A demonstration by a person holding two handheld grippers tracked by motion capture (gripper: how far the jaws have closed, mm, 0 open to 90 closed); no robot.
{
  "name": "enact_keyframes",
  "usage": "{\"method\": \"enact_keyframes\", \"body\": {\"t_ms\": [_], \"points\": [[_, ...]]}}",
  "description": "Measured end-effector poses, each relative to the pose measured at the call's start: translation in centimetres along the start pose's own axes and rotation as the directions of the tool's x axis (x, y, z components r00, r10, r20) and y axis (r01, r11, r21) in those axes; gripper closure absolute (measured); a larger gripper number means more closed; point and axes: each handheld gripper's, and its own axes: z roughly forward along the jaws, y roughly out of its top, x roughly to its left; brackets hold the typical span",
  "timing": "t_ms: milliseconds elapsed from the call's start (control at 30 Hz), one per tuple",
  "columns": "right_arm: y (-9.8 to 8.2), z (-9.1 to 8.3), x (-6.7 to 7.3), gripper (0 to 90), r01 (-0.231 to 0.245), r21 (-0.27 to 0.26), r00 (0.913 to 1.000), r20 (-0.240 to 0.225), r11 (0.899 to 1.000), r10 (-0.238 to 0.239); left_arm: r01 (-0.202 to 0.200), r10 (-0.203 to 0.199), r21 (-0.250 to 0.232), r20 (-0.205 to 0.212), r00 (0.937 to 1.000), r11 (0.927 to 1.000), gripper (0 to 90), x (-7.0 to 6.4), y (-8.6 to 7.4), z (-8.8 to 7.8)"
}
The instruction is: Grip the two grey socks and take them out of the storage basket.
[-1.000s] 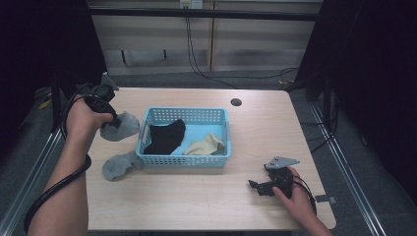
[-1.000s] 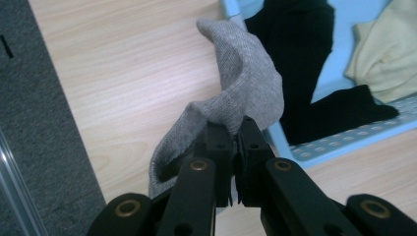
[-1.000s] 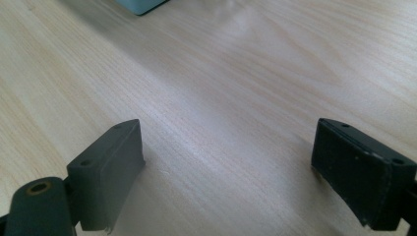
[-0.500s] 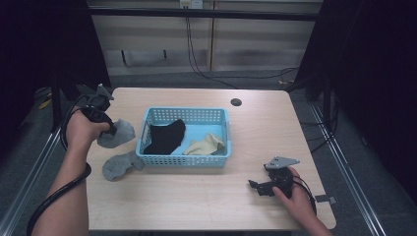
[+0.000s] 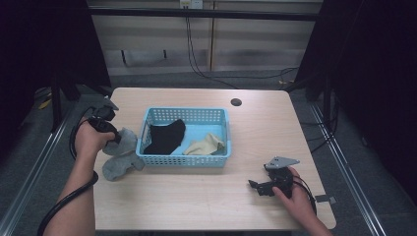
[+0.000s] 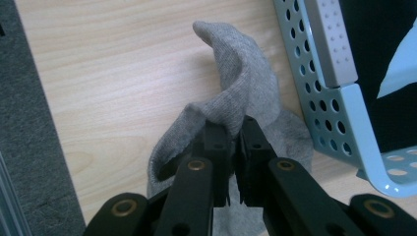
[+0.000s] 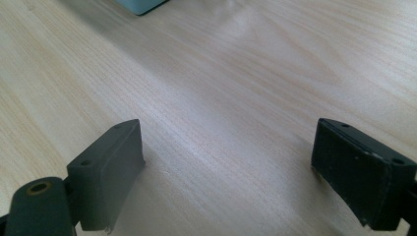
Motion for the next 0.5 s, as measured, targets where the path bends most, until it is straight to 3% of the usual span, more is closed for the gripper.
{"method": "enact_keyframes", "body": {"t_ms": [300,500], "points": [[0.0,0.0,0.0,11.6,0.0,0.0,1.0,0.0,1.0,0.0,-0.002,0.002,0.006,0.001,1.0,1.0,84.0,-0.3,-0.1,1.3],[0.0,0.0,0.0,11.6,0.0,0.0,1.0,0.0,1.0,0.0,-0.007,0.007,0.002,0.005,1.0,1.0,78.5,-0.3,-0.2,1.6]]}}
